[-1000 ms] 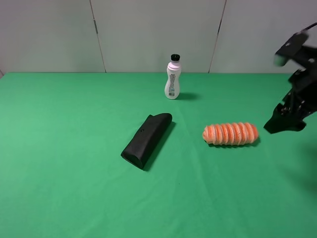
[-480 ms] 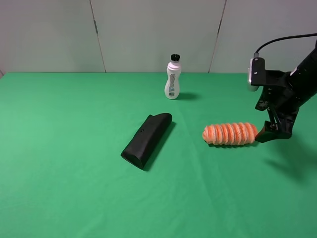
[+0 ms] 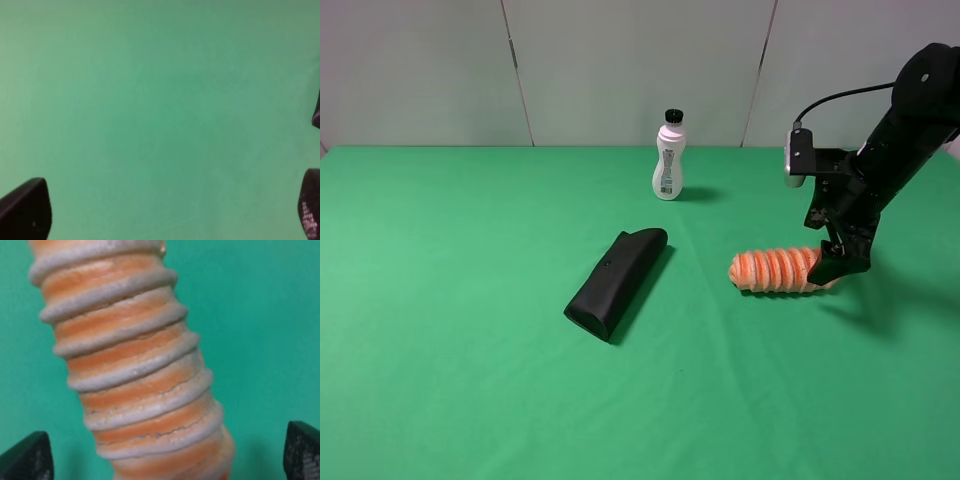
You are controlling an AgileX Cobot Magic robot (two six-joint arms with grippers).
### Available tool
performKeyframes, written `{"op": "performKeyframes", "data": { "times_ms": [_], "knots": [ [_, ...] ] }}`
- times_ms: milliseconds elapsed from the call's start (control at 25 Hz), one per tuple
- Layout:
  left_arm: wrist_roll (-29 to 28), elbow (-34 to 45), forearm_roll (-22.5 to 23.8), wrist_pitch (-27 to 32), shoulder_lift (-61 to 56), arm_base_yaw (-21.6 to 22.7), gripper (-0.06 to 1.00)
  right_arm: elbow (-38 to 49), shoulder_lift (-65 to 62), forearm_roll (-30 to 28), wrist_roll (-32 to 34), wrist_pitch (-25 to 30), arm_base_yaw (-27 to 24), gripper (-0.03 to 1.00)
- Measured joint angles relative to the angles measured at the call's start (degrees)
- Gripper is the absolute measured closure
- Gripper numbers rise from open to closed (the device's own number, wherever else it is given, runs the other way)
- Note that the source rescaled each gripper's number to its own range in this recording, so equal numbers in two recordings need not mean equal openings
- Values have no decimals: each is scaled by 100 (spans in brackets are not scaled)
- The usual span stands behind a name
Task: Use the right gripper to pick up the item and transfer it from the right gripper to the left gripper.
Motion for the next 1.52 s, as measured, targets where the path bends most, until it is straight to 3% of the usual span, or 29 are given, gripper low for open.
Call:
{"op": "performKeyframes", "data": {
  "times_ms": [480, 720, 1000, 1520],
  "knots": [
    [0, 0, 0, 0, 0, 0, -4, -11, 187, -62, 22, -53, 0, -3],
    [0, 0, 0, 0, 0, 0, -4, 322, 233, -87, 24, -561, 0, -3],
    [0, 0, 0, 0, 0, 0, -4, 370, 233, -104, 24, -772, 0, -3],
    [0, 0, 0, 0, 0, 0, -4, 370, 283, -104, 24, -813, 0, -3]
  ]
}}
